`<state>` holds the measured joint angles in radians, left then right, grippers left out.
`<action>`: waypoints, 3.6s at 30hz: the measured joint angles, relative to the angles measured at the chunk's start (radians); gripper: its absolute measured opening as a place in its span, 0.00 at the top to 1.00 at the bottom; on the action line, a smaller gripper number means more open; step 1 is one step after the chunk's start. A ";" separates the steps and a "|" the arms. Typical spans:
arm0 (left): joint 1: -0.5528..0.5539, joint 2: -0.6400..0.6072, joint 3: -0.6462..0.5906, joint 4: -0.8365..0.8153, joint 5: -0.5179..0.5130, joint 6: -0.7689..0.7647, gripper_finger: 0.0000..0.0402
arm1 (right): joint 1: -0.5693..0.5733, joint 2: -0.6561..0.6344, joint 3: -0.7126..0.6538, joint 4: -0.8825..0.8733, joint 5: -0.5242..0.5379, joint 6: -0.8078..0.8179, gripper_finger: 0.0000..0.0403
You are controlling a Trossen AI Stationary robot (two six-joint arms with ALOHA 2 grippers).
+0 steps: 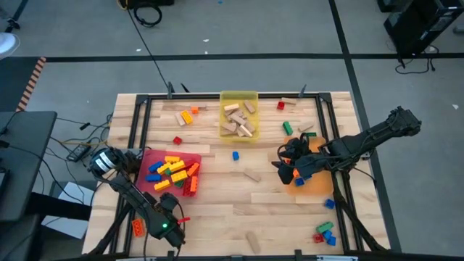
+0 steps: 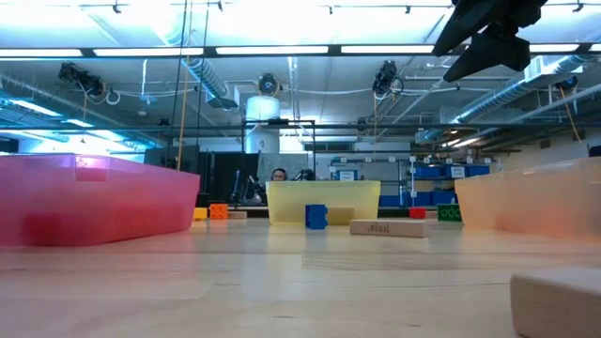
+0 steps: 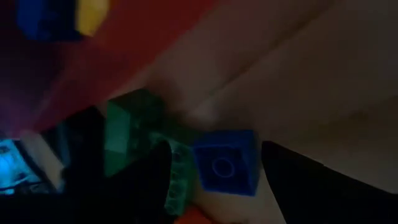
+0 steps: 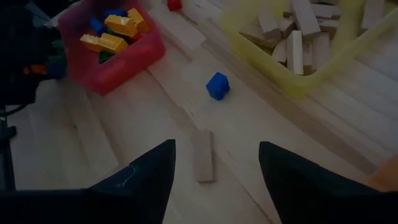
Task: Sort blocks by size
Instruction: Put the 1 stud blue game piece into the orange bin
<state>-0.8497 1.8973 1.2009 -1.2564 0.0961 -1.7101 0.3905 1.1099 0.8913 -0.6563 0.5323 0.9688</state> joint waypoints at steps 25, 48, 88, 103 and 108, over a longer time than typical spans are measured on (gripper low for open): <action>0.000 0.002 0.019 0.090 0.054 0.052 0.36 | 0.001 0.001 0.000 0.011 -0.002 0.000 0.39; -0.081 -0.003 -0.025 0.191 0.107 -0.008 0.36 | 0.000 0.001 0.000 0.021 -0.003 0.005 0.39; -0.100 -0.001 -0.024 0.260 0.126 -0.104 0.58 | 0.000 0.001 0.000 0.034 -0.052 -0.006 0.40; 0.158 0.002 0.104 0.338 -0.085 0.149 0.58 | 0.005 0.001 0.000 0.034 -0.214 -0.070 0.40; 0.277 0.002 0.190 0.352 -0.236 0.288 0.58 | 0.017 0.001 0.000 0.034 -0.215 -0.092 0.39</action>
<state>-0.5729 1.8988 1.3905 -0.9042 -0.1404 -1.4224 0.4079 1.1107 0.8913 -0.6225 0.3177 0.8771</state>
